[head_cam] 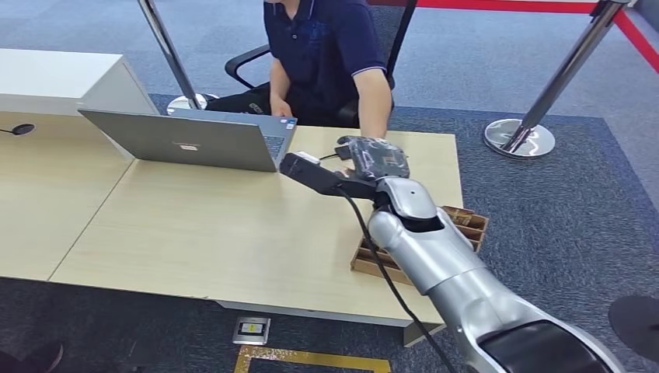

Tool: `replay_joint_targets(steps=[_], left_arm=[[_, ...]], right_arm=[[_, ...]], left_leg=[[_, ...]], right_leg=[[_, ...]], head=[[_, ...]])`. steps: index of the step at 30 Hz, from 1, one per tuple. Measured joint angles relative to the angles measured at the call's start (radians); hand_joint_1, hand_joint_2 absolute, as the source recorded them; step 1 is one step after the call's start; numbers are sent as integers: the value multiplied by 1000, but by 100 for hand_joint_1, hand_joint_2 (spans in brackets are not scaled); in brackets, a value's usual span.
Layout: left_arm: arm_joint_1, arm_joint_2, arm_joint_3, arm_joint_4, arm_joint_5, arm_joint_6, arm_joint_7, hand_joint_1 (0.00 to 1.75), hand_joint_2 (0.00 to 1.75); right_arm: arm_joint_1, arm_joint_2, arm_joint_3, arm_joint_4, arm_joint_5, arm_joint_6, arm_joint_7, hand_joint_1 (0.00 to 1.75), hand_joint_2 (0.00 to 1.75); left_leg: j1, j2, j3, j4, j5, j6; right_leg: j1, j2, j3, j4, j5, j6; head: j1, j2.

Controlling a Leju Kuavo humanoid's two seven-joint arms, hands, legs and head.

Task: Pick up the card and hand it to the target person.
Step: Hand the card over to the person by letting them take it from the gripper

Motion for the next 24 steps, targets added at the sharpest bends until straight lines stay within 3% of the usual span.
replay_joint_targets(steps=[4, 8, 13, 17, 20, 22, 24], left_arm=[[0, 0, 0, 0, 1, 0, 0, 0, 0], [0, 0, 0, 0, 10, 2, 8, 0, 0], [3, -1, 2, 0, 37, 11, 16, 0, 0], [7, -2, 7, 1, 50, 14, 18, 0, 0], [12, -4, 8, 1, 60, 14, 19, 0, 0], [18, -6, 8, 1, 68, 14, 19, 0, 0], [22, -8, 8, 2, 72, 14, 19, 0, 0]], right_arm=[[2, -1, 0, 4, -2, -34, -10, 0, 0], [13, -9, 0, -12, -1, -131, -22, 0, 0], [111, -74, -7, -181, 78, -280, 30, 0, 0], [302, -159, -68, -465, 187, -345, 93, 0, 0], [531, -210, -183, -720, 212, -455, 97, 0, 0], [696, -220, -303, -906, 171, -533, 49, 0, 0], [828, -205, -422, -1060, 81, -559, -63, 0, 0]], left_leg=[[0, 0, 0, 0, 0, 0], [0, 0, 0, 0, 0, 0], [0, 0, 0, 0, 0, 0], [0, -1, 0, 1, -1, 2], [0, -7, 0, 1, -3, 4], [0, -10, 0, 1, -6, 3], [0, -9, 0, 0, -8, 3]], right_leg=[[0, 0, 0, 0, 0, 0], [0, 0, 0, 0, 0, 0], [0, 0, 0, -2, 0, 0], [0, 0, 1, -4, -1, 1], [0, -2, 4, -6, -3, 4], [0, -4, 5, -6, -5, 6], [0, -4, 4, -6, -5, 5]], head=[[0, 0], [0, 0], [0, 0], [0, 0], [-1, 0], [0, 0], [-1, 0]])
